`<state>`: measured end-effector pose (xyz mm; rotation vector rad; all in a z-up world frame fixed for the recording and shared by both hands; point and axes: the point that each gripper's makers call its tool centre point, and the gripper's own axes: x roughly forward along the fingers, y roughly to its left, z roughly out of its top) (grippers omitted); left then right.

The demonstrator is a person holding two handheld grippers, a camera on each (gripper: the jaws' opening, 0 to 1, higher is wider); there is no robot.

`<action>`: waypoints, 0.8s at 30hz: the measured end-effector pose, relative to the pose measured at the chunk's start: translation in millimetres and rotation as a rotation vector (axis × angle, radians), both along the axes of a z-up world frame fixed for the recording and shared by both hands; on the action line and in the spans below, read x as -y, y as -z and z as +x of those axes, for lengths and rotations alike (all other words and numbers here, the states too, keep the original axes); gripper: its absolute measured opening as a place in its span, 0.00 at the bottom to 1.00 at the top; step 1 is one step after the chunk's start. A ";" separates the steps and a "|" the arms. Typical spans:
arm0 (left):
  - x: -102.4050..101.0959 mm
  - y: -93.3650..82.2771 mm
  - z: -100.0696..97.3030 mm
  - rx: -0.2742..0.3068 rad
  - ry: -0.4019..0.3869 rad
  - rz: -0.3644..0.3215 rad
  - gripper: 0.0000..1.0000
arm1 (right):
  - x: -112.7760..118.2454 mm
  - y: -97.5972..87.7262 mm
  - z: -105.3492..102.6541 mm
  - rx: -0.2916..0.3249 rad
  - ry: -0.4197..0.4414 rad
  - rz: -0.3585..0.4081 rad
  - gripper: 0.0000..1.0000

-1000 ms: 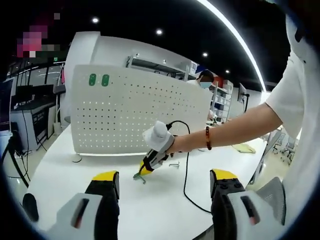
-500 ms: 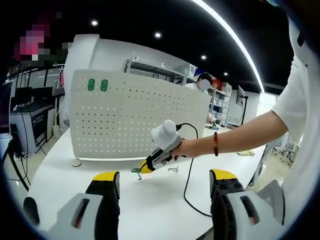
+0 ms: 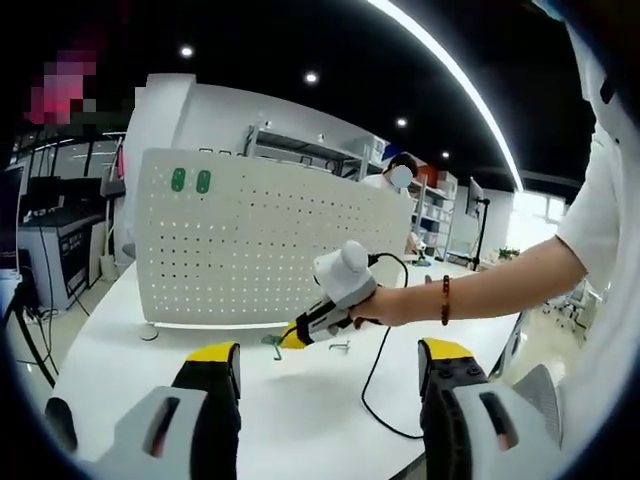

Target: Insert the hook assembly into the mounting plate slot until the hook locks in place.

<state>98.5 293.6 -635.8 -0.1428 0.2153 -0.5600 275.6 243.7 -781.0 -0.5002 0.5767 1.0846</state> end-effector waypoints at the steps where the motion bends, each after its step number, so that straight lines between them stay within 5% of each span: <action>1: 0.6 -0.9 -0.2 0.003 0.005 -0.002 0.74 | 1.5 -3.5 -0.2 0.001 0.025 0.019 0.00; 24: 15.8 -11.6 4.4 0.020 0.028 -0.045 0.70 | 9.2 -71.8 -30.0 0.068 0.156 0.278 0.01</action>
